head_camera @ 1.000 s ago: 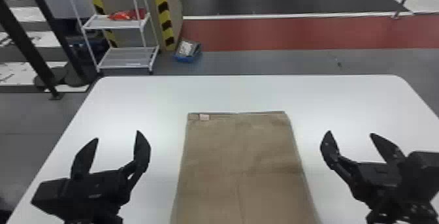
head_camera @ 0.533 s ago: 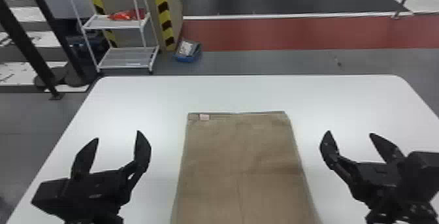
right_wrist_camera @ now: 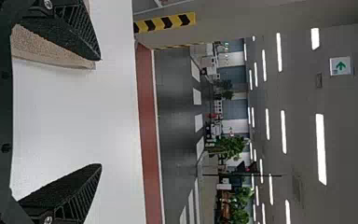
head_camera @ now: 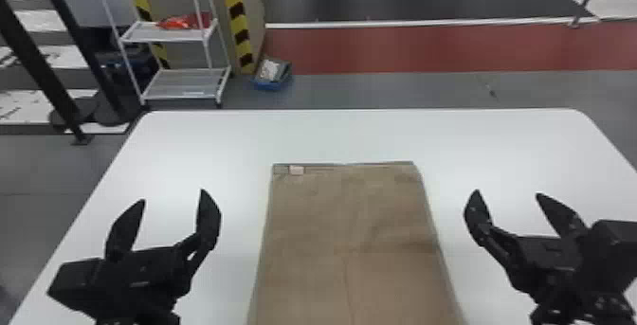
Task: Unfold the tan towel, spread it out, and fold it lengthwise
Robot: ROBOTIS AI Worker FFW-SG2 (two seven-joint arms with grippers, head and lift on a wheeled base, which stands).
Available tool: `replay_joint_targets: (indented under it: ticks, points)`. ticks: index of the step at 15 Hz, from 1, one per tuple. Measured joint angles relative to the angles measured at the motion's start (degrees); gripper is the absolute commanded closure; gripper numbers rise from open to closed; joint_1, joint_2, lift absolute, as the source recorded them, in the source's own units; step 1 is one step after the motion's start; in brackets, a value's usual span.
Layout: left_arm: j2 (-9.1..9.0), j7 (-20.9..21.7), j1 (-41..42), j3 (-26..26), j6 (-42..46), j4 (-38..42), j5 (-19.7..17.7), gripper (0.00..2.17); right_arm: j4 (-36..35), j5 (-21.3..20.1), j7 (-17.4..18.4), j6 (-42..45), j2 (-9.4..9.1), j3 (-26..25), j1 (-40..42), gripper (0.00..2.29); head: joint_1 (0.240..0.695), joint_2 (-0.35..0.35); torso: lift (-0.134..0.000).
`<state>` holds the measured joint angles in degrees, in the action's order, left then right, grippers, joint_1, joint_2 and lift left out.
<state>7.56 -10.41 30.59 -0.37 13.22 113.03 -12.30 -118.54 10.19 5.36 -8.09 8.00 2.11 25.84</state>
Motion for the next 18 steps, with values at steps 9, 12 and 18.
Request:
replay_joint_targets:
  ticks: [9, 12, 18]
  points:
    - [0.22, 0.0, 0.4, -0.1, 0.0, 0.3, 0.0, 0.0, 0.3, -0.2, 0.0, 0.2, 0.14, 0.1, -0.2, 0.08, 0.695, 0.063, -0.123]
    - [0.51, 0.0, 0.6, -0.1, 0.0, 0.6, 0.0, 0.0, 0.3, -0.4, -0.1, 0.1, 0.32, -0.1, -0.4, 0.08, 0.695, 0.061, -0.123]
    - [0.8, 0.0, 1.5, -0.1, 0.0, 1.2, 0.0, 0.0, 1.0, -0.7, -0.3, 0.1, 0.96, -0.3, -1.2, 0.07, 0.695, 0.056, -0.123]
